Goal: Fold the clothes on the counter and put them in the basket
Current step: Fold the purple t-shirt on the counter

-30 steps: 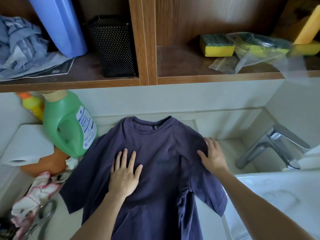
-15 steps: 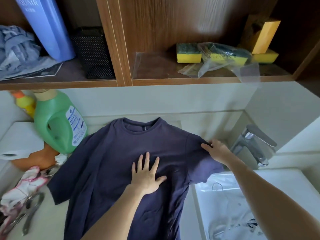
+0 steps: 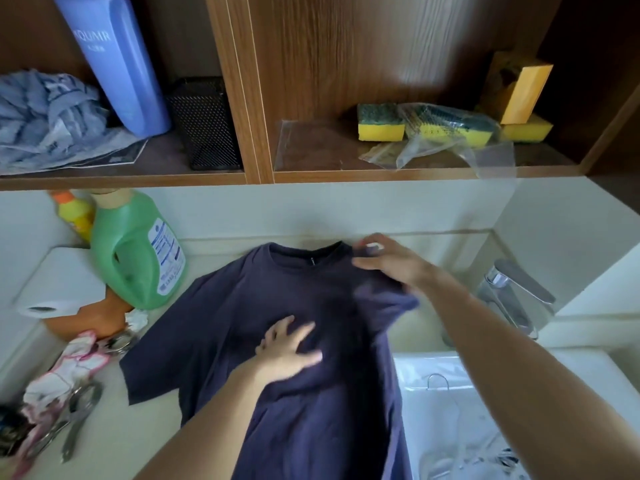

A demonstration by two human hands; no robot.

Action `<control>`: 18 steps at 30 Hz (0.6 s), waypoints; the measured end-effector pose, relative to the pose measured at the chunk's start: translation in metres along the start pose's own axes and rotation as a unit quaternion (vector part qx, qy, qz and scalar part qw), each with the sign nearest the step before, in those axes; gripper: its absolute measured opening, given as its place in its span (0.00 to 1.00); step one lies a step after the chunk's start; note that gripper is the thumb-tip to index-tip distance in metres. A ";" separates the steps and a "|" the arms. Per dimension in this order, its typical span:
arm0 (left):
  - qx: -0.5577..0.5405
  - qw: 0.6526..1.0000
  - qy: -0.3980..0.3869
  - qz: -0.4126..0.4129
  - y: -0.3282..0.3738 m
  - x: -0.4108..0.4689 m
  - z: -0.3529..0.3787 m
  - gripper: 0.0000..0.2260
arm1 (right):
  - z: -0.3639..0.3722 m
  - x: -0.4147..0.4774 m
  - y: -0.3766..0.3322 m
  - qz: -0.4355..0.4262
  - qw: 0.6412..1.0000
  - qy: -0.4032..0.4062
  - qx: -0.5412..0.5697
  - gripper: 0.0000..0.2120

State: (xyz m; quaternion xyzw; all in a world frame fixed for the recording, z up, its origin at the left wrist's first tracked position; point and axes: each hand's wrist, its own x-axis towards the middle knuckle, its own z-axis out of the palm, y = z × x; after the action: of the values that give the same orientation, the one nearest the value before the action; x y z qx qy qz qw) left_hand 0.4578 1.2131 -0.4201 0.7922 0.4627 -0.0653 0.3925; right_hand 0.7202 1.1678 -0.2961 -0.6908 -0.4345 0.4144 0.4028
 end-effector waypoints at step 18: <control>-0.354 0.898 0.217 -0.144 -0.051 0.033 -0.048 0.11 | 0.088 -0.002 0.097 0.145 0.964 0.065 -0.215 0.32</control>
State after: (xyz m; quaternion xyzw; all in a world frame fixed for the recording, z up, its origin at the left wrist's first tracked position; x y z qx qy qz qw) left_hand 0.4244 1.2815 -0.4316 0.5205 0.6381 0.2203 0.5229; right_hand 0.6643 1.1538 -0.4141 -0.8421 -0.3815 0.3196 0.2080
